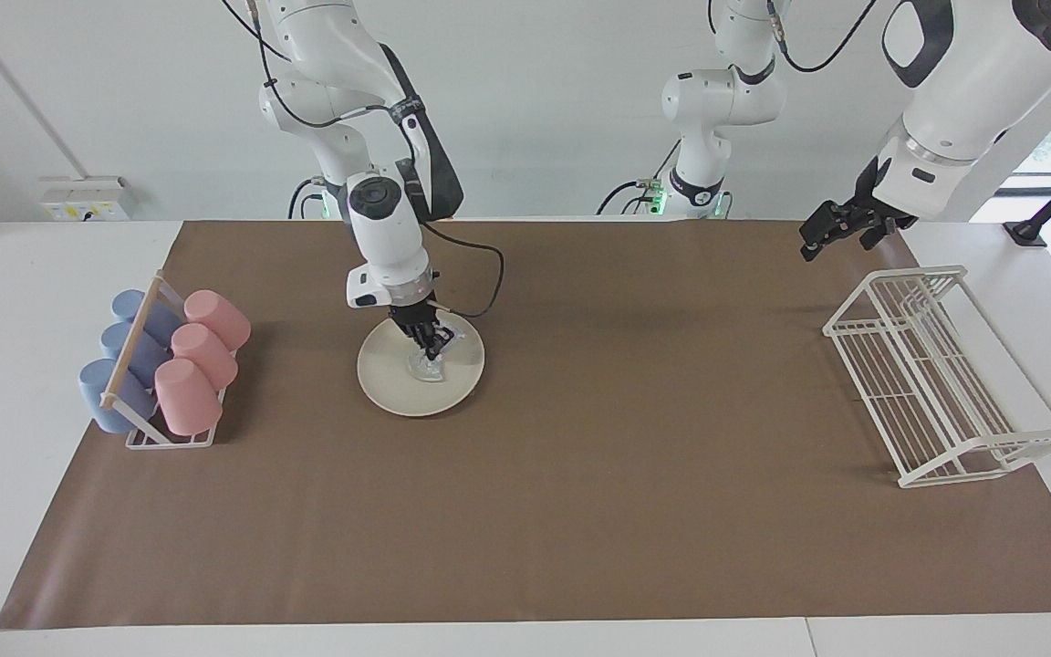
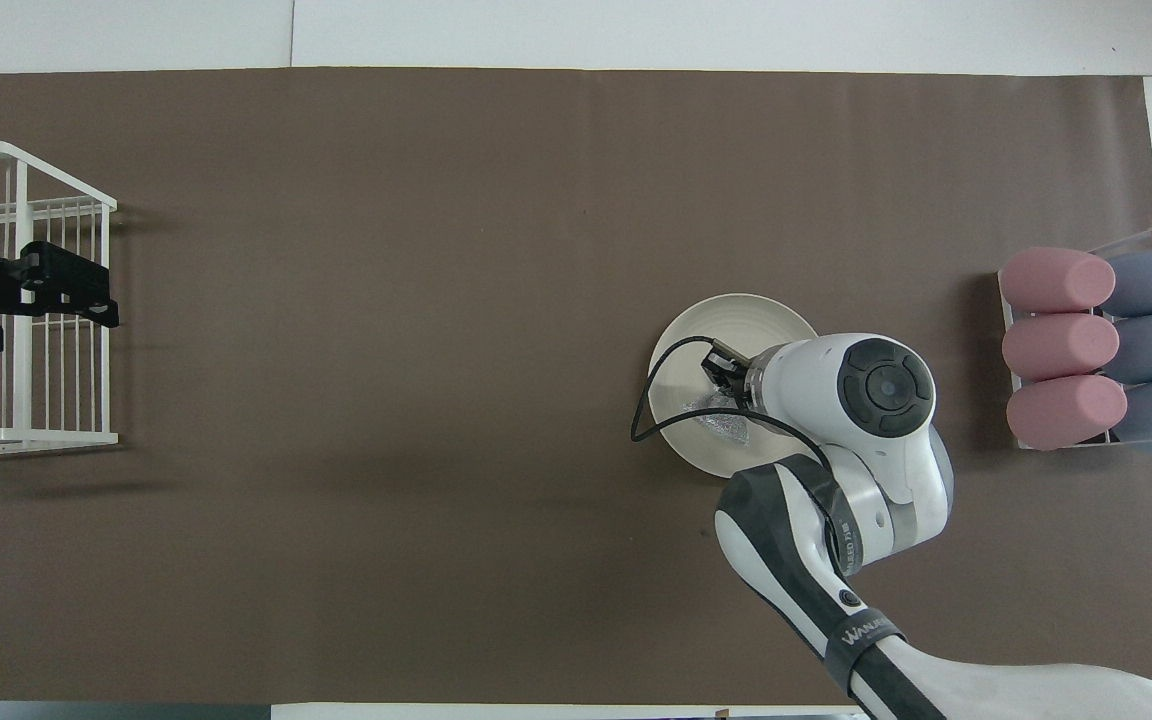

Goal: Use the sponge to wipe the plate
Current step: 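Rub the scrubber around the plate surface with the right gripper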

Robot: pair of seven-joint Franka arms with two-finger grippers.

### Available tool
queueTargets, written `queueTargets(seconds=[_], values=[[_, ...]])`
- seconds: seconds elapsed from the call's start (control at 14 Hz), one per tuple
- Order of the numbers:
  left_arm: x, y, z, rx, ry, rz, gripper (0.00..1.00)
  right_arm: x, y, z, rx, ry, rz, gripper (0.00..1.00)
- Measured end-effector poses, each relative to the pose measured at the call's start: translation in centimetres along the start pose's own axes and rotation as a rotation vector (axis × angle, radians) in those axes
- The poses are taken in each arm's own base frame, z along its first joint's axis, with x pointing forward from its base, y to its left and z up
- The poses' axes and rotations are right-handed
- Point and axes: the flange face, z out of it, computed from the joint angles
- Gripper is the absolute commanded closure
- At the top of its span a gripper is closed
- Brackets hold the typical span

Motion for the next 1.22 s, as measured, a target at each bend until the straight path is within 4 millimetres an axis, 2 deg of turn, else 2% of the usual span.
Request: queueTargets(seconds=[0.43, 0.57, 0.72, 1.07, 1.22], values=[[0.0, 0.0, 0.0, 0.000, 0.000, 0.000, 0.00, 4.6, 2.7, -0.1, 0.016, 0.030, -0.079, 1.00], [0.0, 0.0, 0.0, 0.000, 0.000, -0.001, 0.00, 4.8, 2.9, 0.0, 0.016, 0.031, -0.075, 1.00], [0.0, 0.0, 0.0, 0.000, 0.000, -0.001, 0.00, 3.8, 2.3, 0.6, 0.010, 0.021, -0.038, 1.00], [0.0, 0.0, 0.0, 0.000, 0.000, -0.001, 0.00, -2.1, -1.5, 1.1, 0.014, 0.004, 0.045, 1.00], [0.0, 0.0, 0.0, 0.000, 0.000, -0.001, 0.00, -3.2, -2.0, 1.2, 0.014, 0.001, 0.048, 1.00]])
